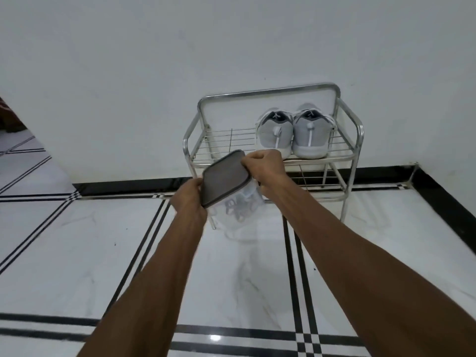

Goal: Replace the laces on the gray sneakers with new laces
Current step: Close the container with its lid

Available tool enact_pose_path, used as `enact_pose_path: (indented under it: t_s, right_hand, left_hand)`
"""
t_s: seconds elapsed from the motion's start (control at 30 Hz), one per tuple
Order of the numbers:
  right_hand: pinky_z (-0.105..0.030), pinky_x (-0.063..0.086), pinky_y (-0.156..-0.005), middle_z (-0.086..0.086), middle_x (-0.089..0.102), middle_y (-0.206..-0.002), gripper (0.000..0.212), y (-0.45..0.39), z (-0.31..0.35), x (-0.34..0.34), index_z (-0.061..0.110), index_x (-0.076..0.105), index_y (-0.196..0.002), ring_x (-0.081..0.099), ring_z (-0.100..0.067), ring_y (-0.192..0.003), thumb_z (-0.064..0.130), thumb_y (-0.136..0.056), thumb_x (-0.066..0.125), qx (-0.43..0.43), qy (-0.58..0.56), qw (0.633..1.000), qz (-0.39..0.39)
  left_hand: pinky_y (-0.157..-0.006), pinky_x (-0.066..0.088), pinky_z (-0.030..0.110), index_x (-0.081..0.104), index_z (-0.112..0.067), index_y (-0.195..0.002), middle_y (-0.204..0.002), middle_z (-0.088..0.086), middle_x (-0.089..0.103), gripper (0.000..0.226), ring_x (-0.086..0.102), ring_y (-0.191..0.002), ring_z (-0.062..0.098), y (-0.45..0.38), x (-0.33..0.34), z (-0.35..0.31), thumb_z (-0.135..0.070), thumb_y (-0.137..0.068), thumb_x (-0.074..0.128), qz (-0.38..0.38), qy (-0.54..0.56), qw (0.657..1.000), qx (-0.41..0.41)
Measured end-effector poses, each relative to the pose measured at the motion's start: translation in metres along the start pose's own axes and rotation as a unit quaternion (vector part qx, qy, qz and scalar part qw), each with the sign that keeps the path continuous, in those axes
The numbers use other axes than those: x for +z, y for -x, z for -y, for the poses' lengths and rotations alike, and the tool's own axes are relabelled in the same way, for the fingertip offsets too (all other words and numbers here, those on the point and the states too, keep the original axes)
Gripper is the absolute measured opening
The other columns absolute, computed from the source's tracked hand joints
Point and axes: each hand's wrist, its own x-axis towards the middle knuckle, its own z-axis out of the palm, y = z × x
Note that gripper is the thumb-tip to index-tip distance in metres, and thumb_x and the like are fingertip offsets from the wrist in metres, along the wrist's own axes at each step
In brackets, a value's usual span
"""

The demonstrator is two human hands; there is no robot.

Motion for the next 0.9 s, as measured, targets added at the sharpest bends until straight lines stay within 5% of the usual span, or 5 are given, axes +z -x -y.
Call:
enact_pose_path:
  t_s: [0.17,0.43,0.6,0.73,0.9]
  right_hand:
    - [-0.031,0.056,-0.065,-0.012,0.076,-0.083,0.009,0.005,-0.001,-0.006,0.006,0.077,-0.082,0.066,-0.016,-0.07,0.007,-0.075,0.072,-0.004,-0.022,1.0,-0.002]
    - [-0.02,0.043,-0.05,0.002,0.067,-0.063,0.006,0.002,0.021,-0.004,0.011,0.077,-0.077,0.053,-0.006,-0.052,0.009,-0.074,0.071,-0.003,-0.086,0.996,-0.037]
    - [-0.021,0.04,-0.05,0.002,0.064,-0.06,0.006,-0.006,0.027,-0.002,0.009,0.076,-0.078,0.049,-0.008,-0.052,0.008,-0.076,0.071,0.003,-0.104,0.994,-0.037]
    - [-0.021,0.041,-0.049,0.001,0.064,-0.06,0.009,-0.015,0.038,0.003,0.011,0.075,-0.075,0.049,-0.009,-0.051,0.004,-0.076,0.07,-0.015,-0.132,0.991,-0.036]
    - [-0.032,0.054,-0.067,-0.005,0.069,-0.076,0.016,-0.042,0.042,0.01,0.015,0.068,-0.083,0.058,-0.017,-0.061,0.006,-0.073,0.077,-0.009,-0.148,0.987,-0.061]
  left_hand:
    - [-0.06,0.058,0.031,0.072,-0.003,-0.11,-0.106,0.013,0.076,0.038,0.072,-0.082,0.025,-0.004,-0.002,-0.002,-0.015,-0.076,0.08,0.077,-0.017,0.996,-0.039]
    - [-0.079,0.063,0.041,0.071,-0.003,-0.113,-0.101,0.011,0.077,0.037,0.072,-0.079,0.025,-0.004,0.02,-0.054,-0.007,-0.077,0.076,0.114,-0.046,0.992,0.015]
    - [-0.056,0.052,0.027,0.066,-0.009,-0.094,-0.076,0.001,0.063,0.013,0.059,-0.06,0.018,-0.008,0.026,-0.078,-0.007,-0.081,0.066,0.13,-0.06,0.989,0.033]
    - [-0.059,0.051,0.028,0.063,-0.009,-0.08,-0.085,0.005,0.063,0.008,0.059,-0.072,0.016,-0.015,0.034,-0.092,-0.001,-0.081,0.062,0.133,-0.031,0.989,0.054]
    - [-0.057,0.055,0.022,0.07,-0.005,-0.099,-0.088,0.005,0.067,0.021,0.063,-0.07,0.014,-0.031,0.052,-0.091,0.005,-0.082,0.063,0.147,-0.05,0.985,0.07]
